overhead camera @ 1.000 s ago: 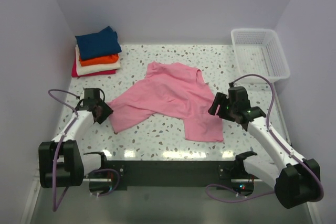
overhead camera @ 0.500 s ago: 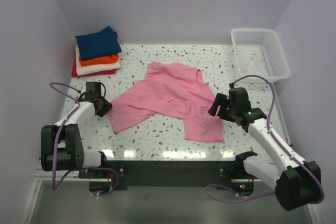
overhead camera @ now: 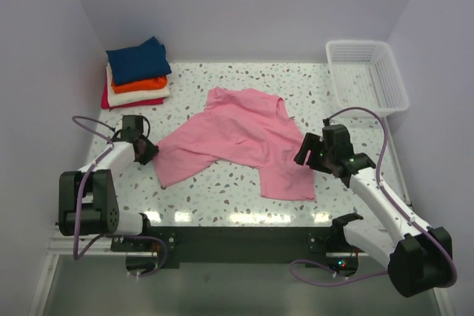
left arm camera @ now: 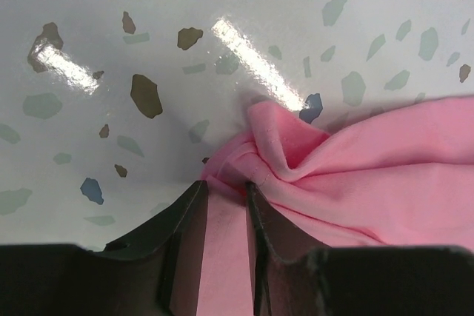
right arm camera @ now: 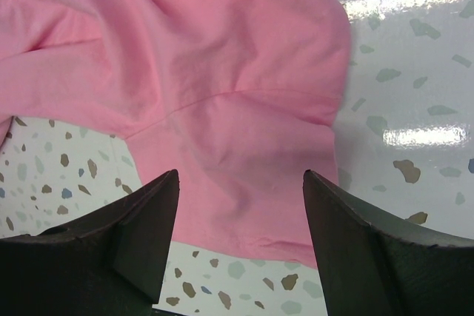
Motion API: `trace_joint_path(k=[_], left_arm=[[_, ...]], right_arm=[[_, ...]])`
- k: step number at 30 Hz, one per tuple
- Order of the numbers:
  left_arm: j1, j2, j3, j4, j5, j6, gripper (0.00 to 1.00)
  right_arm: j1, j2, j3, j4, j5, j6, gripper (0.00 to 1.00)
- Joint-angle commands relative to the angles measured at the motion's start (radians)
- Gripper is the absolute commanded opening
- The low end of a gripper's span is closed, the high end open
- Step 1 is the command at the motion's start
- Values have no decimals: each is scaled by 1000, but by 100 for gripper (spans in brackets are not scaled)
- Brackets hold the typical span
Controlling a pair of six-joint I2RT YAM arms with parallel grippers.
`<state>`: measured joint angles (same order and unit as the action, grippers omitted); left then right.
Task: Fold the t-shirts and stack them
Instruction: Flatten the tshirt out
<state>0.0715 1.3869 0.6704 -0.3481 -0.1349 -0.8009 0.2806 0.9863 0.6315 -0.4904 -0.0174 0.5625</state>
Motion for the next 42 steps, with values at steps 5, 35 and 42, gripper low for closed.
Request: trace_joint_path(k=[5,35,42], left_arm=[[5,9,12,49,-5,3,24],[5,-342,-37,-58,188,95,0],[5,-405,-54,-42,262,124,0]], right_arm=[[3,-12,-12,36,11,-12,71],[0,-8,-42,-71,111,51,77],[0,64,-98,85,116,103,78]])
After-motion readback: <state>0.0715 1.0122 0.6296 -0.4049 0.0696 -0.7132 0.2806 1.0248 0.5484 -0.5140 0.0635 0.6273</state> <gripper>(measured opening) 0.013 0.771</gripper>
